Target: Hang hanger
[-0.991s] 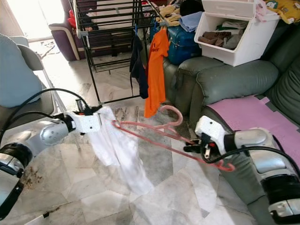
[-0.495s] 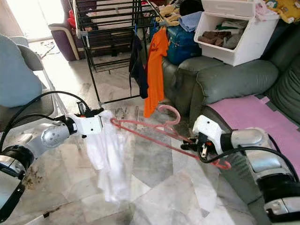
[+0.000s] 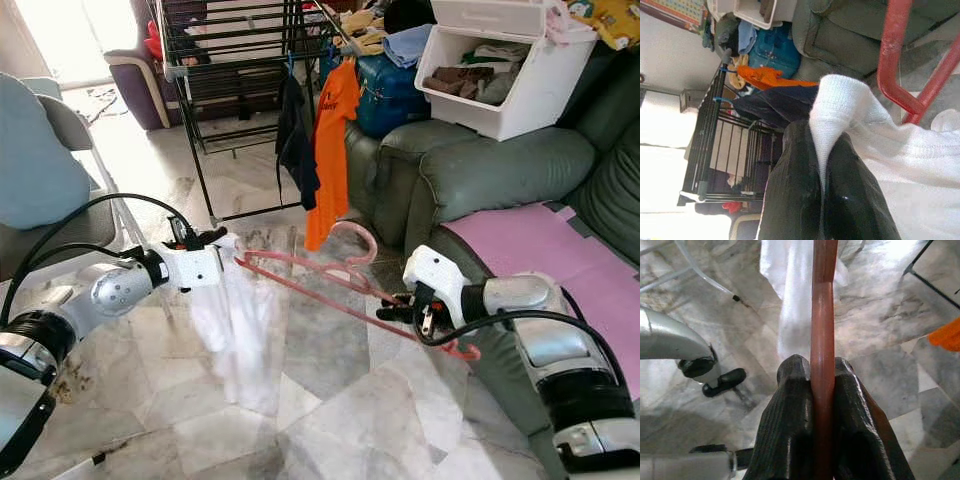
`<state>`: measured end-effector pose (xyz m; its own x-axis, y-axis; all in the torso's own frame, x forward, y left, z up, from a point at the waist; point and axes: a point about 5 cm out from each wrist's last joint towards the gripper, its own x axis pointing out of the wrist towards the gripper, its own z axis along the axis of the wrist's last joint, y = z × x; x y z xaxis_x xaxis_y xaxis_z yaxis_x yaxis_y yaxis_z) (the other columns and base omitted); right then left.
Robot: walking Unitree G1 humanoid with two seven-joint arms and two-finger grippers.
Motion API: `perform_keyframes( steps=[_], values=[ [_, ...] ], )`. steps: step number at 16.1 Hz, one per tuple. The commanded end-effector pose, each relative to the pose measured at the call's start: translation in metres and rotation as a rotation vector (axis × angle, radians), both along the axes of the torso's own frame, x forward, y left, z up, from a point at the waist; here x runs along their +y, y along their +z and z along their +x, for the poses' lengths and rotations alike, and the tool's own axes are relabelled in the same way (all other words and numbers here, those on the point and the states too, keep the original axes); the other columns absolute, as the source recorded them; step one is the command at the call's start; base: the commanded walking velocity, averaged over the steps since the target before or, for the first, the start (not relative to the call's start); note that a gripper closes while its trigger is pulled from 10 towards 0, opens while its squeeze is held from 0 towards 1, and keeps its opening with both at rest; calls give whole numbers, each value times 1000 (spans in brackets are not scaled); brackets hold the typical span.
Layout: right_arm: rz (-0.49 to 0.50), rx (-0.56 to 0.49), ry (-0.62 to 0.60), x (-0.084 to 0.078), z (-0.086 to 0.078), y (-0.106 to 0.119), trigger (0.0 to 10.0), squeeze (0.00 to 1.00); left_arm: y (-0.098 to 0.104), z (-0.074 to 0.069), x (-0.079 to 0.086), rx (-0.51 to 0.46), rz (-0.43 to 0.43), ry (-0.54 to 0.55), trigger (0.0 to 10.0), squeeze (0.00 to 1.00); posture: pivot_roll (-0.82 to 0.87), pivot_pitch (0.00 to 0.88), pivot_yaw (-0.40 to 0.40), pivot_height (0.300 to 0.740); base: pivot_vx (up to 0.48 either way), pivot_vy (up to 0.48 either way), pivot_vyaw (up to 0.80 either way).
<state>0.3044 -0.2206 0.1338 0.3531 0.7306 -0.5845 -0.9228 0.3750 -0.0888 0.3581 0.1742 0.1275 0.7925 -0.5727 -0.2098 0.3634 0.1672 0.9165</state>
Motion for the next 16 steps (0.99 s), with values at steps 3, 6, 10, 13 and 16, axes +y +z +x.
perform_keyframes(
  steps=[3, 6, 10, 13, 16],
  values=[
    [-1, 43, 60, 5, -7, -3, 10000, 0, 17, 5, -3, -92, -17, -15, 10000, 0, -92, 0, 51, 740, 0, 0, 0],
    [-33, 51, 19, 1, -6, -12, 10000, 0, 25, 6, -5, -99, -61, -42, 10000, 0, -94, 0, 52, 740, 0, 0, 0],
    [105, 47, -220, 8, 11, -22, 10000, 0, 34, 2, -16, -116, -124, -117, 10000, 0, -90, 0, 50, 740, 0, 0, 0],
    [209, 178, -461, 4, 17, -43, 10000, 0, 52, 1, -20, -165, -234, -136, 10000, 0, -82, 0, 43, 740, 0, 0, 0],
    [291, 244, -680, 2, 26, -52, 10000, 0, 51, -4, -26, -168, -284, -148, 10000, 0, -75, 0, 36, 740, 0, 0, 0]
  ],
)
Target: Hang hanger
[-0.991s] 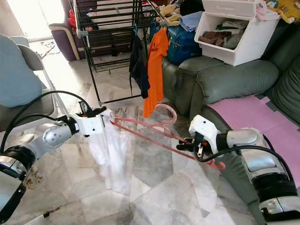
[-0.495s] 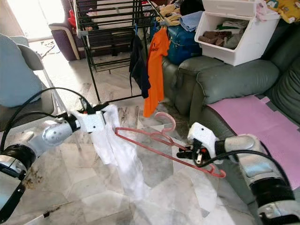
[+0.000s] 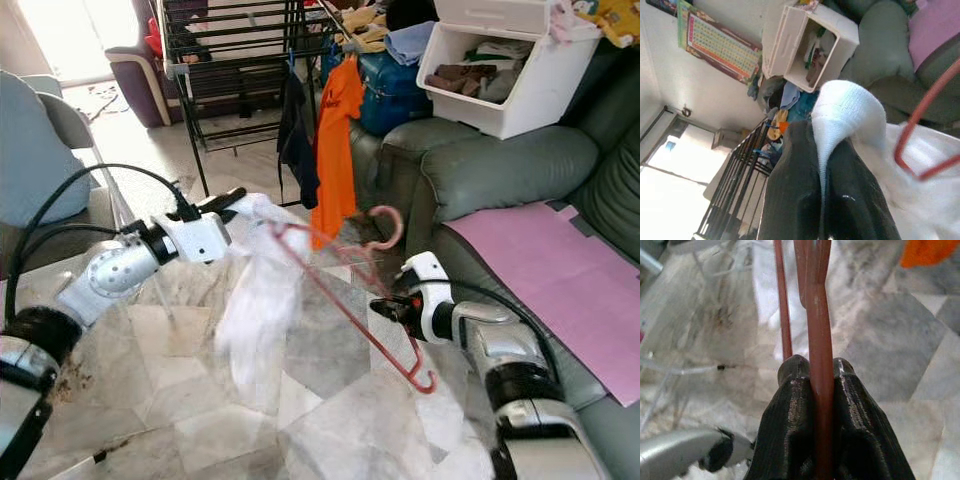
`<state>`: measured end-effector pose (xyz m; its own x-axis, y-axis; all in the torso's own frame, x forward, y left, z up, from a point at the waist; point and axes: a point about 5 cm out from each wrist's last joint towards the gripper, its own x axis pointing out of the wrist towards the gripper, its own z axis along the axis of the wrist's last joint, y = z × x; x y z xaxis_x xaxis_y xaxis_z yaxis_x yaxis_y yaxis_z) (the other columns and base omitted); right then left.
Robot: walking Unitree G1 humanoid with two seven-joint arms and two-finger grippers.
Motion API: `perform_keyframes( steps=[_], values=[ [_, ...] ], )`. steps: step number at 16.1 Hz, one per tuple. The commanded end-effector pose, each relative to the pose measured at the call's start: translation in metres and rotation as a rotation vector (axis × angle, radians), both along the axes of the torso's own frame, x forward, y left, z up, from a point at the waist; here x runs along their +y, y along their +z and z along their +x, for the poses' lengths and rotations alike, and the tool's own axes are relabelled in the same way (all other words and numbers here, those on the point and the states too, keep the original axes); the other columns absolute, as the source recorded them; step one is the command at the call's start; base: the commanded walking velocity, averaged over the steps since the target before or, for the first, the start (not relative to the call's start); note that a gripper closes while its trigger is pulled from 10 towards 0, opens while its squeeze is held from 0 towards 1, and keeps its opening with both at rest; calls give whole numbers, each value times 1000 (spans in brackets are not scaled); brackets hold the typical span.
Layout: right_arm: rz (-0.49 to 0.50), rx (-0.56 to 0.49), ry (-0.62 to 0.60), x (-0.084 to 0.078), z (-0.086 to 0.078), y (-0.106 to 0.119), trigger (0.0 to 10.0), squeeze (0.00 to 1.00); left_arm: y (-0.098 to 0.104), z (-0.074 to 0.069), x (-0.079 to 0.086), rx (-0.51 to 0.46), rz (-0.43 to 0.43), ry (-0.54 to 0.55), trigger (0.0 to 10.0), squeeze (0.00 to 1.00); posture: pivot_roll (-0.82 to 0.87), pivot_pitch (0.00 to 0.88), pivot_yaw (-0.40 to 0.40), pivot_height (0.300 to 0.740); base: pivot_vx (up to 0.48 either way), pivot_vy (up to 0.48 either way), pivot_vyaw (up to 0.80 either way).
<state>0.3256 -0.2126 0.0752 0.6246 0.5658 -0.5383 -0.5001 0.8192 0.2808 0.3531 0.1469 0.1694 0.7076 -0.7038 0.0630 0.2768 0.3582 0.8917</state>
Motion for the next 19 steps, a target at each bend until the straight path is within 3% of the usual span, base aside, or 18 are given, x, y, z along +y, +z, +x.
perform_keyframes(
  steps=[1, 4, 8, 10, 11, 13, 14, 16, 18, 19],
  values=[
    [19, -9, -47, -2, 6, 7, 10000, 0, 3, 1, 4, -13, -26, 31, 10000, 0, -79, 0, 34, 740, 0, 0, 0],
    [16, 36, 47, 4, -3, 0, 10000, 0, -12, 1, 13, 56, -62, 142, 10000, 0, -91, 0, 30, 740, 0, 0, 0],
    [88, 116, -36, -13, -13, -5, 10000, 0, -15, 4, 20, 60, -80, 232, 10000, 0, -96, 0, 26, 740, 0, 0, 0],
    [190, 72, -186, -22, -3, 5, 10000, 0, -20, 3, 21, 83, -59, 237, 10000, 0, -97, 0, 27, 740, 0, 0, 0],
    [247, -7, -293, -27, 10, 20, 10000, 0, -24, 1, 19, 88, -31, 228, 10000, 0, -101, 0, 30, 740, 0, 0, 0],
    [162, -39, -398, -36, 14, 18, 10000, 0, -25, 0, 15, 92, -37, 222, 10000, 0, -96, 0, 26, 740, 0, 0, 0],
    [192, -57, -448, -36, 18, 22, 10000, 0, -26, -1, 13, 95, -44, 207, 10000, 0, -94, 0, 25, 740, 0, 0, 0],
    [305, -91, -540, -31, 29, 33, 10000, 0, -27, -7, 2, 116, -86, 143, 10000, 0, -94, 0, 25, 740, 0, 0, 0],
    [510, -141, -715, -21, 46, 52, 10000, 0, -34, -22, -28, 175, -136, -1, 10000, 0, -90, 0, 23, 740, 0, 0, 0],
    [538, -144, -742, -19, 48, 54, 10000, 0, -36, -25, -33, 193, -143, -27, 10000, 0, -90, 0, 23, 740, 0, 0, 0]
  ],
)
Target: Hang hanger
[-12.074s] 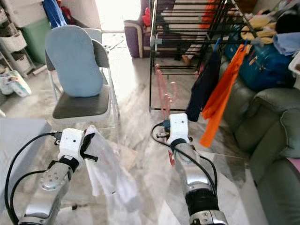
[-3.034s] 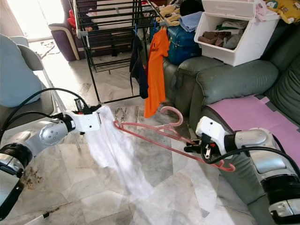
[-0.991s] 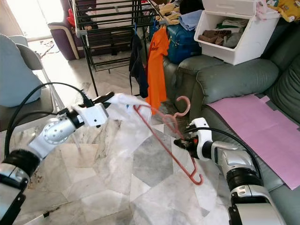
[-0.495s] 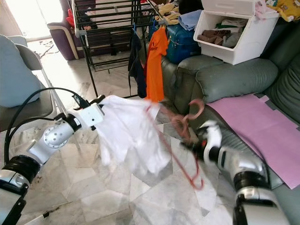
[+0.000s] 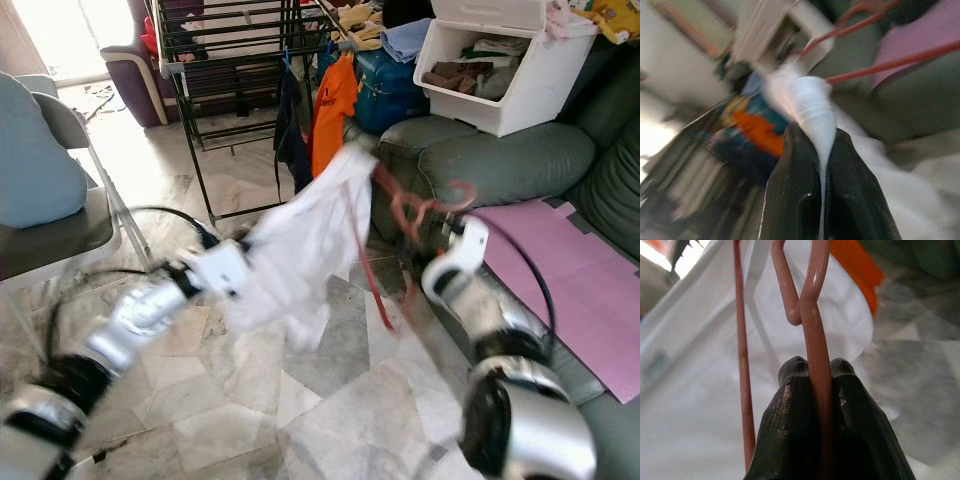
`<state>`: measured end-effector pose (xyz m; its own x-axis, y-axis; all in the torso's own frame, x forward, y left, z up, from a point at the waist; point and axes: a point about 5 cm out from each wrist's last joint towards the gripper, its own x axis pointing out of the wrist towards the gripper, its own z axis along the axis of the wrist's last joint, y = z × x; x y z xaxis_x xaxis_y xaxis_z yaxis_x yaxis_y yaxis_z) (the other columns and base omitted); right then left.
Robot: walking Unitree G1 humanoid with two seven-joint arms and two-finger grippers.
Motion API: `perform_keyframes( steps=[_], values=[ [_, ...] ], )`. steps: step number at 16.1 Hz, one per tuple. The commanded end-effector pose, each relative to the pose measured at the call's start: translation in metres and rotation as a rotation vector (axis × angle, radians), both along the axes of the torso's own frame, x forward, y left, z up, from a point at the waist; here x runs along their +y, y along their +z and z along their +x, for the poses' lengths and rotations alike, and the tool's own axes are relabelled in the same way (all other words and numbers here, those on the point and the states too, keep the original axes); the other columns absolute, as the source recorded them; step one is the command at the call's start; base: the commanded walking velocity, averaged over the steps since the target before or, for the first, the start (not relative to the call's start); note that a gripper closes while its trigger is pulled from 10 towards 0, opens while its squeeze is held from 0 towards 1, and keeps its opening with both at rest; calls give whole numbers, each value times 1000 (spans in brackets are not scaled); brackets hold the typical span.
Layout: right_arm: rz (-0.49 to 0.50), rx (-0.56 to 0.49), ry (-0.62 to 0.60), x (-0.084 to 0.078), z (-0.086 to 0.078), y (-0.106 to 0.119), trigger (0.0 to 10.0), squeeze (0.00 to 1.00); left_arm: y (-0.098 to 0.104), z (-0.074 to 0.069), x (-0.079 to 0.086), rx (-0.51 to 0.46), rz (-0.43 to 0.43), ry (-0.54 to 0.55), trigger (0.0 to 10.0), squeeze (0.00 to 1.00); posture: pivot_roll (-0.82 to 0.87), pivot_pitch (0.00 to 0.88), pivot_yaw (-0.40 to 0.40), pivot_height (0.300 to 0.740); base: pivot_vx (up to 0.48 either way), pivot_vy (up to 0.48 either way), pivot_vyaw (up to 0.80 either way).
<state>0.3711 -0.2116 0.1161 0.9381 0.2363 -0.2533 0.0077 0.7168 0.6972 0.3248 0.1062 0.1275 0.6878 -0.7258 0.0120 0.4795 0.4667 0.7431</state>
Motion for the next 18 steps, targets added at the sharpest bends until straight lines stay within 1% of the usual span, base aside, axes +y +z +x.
perform_keyframes(
  steps=[1, 2, 3, 4, 5, 6, 7, 8, 9, 10, 11, 12, 13, 14, 15, 16, 17, 18],
  values=[
    [68, -64, -127, -10, 9, 20, 10000, 0, -2, -8, -7, 46, -6, -64, 10000, 0, -91, 0, 23, 740, 0, 0, 0],
    [102, -74, -75, 9, 14, 25, 10000, 0, -12, -19, -17, 137, 0, -132, 10000, 0, -90, 0, 22, 740, 0, 0, 0],
    [120, -102, 5, 28, 18, 32, 10000, 0, -21, -26, -20, 190, 28, -160, 10000, 0, -89, 0, 20, 740, 0, 0, 0],
    [118, -140, 118, 51, 20, 41, 10000, 0, -29, -32, -21, 236, 50, -180, 10000, 0, -89, 0, 21, 740, 0, 0, 0],
    [107, -158, 155, 60, 20, 44, 10000, 0, -32, -34, -22, 239, 62, -188, 10000, 0, -88, 0, 19, 740, 0, 0, 0],
    [79, -169, 131, 62, 22, 47, 10000, 0, -31, -35, -22, 240, 52, -183, 10000, 0, -87, 0, 17, 740, 0, 0, 0],
    [1, -186, 20, 53, 27, 50, 10000, 0, -29, -37, -23, 276, 28, -187, 10000, 0, -84, 0, 14, 740, 0, 0, 0],
    [-55, -194, -47, 43, 29, 53, 10000, 0, -28, -37, -22, 275, 27, -184, 10000, 0, -82, 0, 12, 740, 0, 0, 0],
    [-153, -247, -68, 36, 30, 60, 10000, 0, -27, -38, -22, 301, 12, -183, 10000, 0, -79, 0, 11, 740, 0, 0, 0],
    [-265, -311, -73, 32, 31, 69, 10000, 0, -26, -38, -21, 325, -3, -181, 10000, 0, -81, 0, 13, 740, 0, 0, 0],
    [-353, -361, -84, 31, 31, 77, 10000, 0, -27, -39, -22, 339, -11, -183, 10000, 0, -83, 0, 15, 740, 0, 0, 0],
    [-400, -387, -102, 31, 32, 81, 10000, 0, -28, -40, -24, 359, -16, -189, 10000, 0, -86, 0, 16, 740, 0, 0, 0],
    [-400, -408, -113, 33, 33, 84, 10000, 0, -28, -42, -27, 363, -14, -198, 10000, 192, -87, 0, 18, 740, 0, 0, 0],
    [-396, -429, -113, 36, 34, 88, 10000, 0, -30, -45, -31, 392, -17, -220, 10000, 573, -87, 0, 18, 740, 0, 0, 0],
    [-396, -450, -119, 38, 34, 90, 10000, 0, -31, -48, -33, 407, -15, -234, 10000, 812, -86, 0, 19, 740, 0, 0, 0],
    [-383, -463, -126, 40, 35, 93, 10000, 0, -32, -48, -35, 425, -14, -242, 10000, 804, -87, 0, 19, 740, 0, 0, 0],
    [-378, -483, -126, 42, 36, 96, 10000, 0, -33, -49, -37, 441, -20, -249, 10000, 1000, -86, 0, 18, 740, 0, 0, 0],
    [-392, -517, -105, 48, 36, 100, 10000, 0, -36, -51, -38, 473, -31, -252, 10000, 1000, -86, 0, 18, 740, 0, 0, 0]
  ],
)
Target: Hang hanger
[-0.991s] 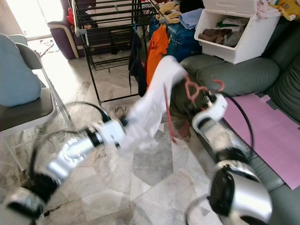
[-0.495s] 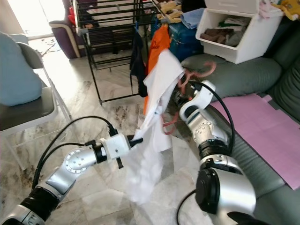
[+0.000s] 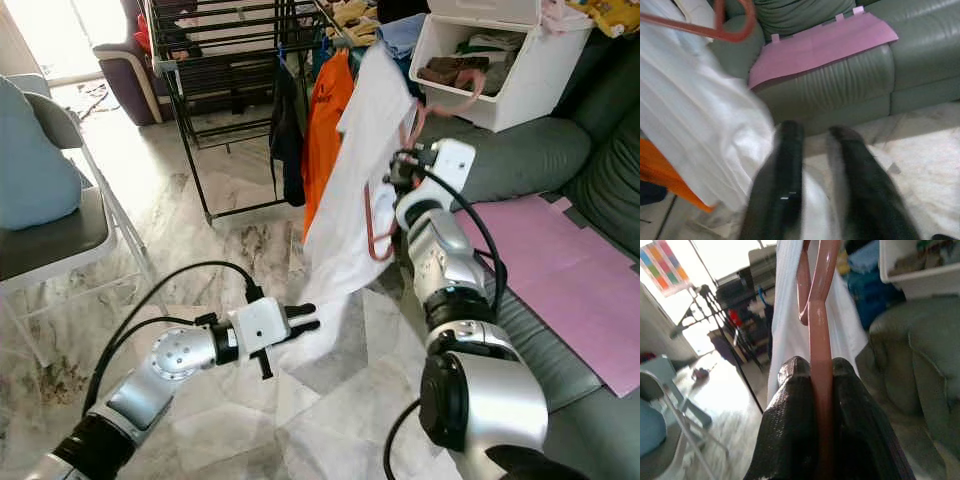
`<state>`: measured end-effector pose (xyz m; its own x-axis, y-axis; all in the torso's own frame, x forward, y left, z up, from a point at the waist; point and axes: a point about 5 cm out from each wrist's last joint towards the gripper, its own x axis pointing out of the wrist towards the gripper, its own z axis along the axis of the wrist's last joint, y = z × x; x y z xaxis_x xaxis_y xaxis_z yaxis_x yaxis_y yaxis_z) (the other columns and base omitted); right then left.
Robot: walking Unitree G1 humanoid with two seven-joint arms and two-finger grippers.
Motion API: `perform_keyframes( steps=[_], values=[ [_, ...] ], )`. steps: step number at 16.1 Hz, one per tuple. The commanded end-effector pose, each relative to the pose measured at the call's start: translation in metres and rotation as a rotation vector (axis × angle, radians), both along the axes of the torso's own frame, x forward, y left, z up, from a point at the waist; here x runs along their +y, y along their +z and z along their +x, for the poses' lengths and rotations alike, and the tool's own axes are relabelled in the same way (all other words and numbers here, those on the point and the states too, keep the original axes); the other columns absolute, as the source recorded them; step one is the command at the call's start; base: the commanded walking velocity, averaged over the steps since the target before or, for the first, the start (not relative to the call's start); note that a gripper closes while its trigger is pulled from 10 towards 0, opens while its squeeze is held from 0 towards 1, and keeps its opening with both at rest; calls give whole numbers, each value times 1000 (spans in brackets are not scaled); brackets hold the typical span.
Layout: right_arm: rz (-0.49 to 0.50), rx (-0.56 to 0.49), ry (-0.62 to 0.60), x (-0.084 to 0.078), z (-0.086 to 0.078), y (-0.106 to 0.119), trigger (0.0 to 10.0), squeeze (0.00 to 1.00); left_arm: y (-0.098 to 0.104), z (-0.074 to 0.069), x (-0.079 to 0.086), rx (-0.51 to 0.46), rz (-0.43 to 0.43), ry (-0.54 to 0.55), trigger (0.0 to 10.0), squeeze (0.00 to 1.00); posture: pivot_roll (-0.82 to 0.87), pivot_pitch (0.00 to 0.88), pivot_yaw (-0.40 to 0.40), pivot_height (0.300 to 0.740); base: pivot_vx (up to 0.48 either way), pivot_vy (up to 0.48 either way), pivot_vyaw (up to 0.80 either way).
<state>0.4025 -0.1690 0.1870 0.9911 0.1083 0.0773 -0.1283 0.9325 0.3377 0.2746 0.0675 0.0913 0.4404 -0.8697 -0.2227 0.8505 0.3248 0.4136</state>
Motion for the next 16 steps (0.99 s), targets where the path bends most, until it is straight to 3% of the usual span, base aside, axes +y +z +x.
perform_keyframes(
  steps=[1, 4, 7, 16],
  values=[
    [-47, -140, 51, 11, 3, 31, 10000, 0, -1, -1, -1, 20, 4, -18, 10000, 1000, -82, 0, 15, 740, 0, 0, 0],
    [-191, -193, 141, 21, -2, 29, 10000, 0, -2, -5, 0, 55, -13, -17, 10000, 1000, -82, 0, 9, 740, 0, 0, 0],
    [-353, -206, 188, 18, -11, 11, 10000, 0, 3, -9, 5, 100, -74, 0, 10000, 1000, -82, 0, 1, 740, 0, 0, 0],
    [-419, -202, 299, 12, -23, -10, 10000, 0, 18, 0, 19, 102, -95, 39, 10000, 1000, -83, 0, -2, 740, 0, 0, 0]
  ],
)
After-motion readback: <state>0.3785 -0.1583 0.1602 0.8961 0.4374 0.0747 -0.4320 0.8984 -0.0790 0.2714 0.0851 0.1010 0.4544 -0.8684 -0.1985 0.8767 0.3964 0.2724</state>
